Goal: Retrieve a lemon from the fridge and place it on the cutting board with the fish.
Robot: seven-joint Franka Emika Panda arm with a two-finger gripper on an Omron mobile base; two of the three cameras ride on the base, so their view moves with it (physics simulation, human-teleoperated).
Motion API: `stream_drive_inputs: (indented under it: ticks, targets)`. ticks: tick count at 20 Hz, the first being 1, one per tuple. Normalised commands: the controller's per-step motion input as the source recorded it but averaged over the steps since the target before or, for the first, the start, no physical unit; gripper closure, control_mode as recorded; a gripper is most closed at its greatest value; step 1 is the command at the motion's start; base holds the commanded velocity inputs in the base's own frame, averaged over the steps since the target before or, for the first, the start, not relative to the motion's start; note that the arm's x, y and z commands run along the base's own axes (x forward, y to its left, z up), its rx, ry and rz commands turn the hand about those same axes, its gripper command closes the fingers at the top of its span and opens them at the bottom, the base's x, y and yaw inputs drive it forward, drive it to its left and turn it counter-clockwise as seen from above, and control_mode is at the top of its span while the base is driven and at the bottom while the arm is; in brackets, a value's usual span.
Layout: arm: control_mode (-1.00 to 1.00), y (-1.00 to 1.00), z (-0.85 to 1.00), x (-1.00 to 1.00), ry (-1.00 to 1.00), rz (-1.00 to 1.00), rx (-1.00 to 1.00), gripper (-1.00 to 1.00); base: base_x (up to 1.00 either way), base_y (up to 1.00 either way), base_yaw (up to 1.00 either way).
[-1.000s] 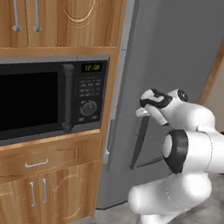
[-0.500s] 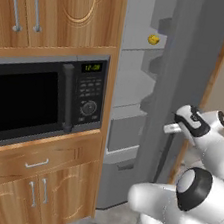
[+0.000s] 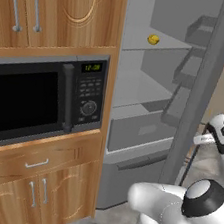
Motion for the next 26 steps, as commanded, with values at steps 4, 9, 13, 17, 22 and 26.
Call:
stream_drive_inputs:
  ticks: [4, 9, 13, 17, 22, 26]
  targets:
    - [-1.0, -1.0, 0.2, -0.21, 0.14, 0.0, 0.01, 1.0, 0.0, 0.0, 0.0]
    - [-1.0, -1.0, 0.12, -0.29, 0.11, 0.0, 0.03, 1.0, 0.0, 0.0, 0.0]
    - [-1.0, -0.87, 0.03, -0.24, 0.05, 0.03, 0.02, 1.0, 0.0, 0.0, 0.0]
    - [-1.0, -0.12, 0.12, -0.79, -0.08, -0.01, 0.0, -1.0, 0.0, 0.0, 0.0]
    - [-1.0, 0.3, 0.48, -0.97, -0.18, -0.1, -0.2, -1.0, 0.0, 0.0, 0.0]
    - [-1.0, 0.97, 0.77, -0.42, 0.0, -0.15, -0.49, -1.0, 0.0, 0.0, 0.0]
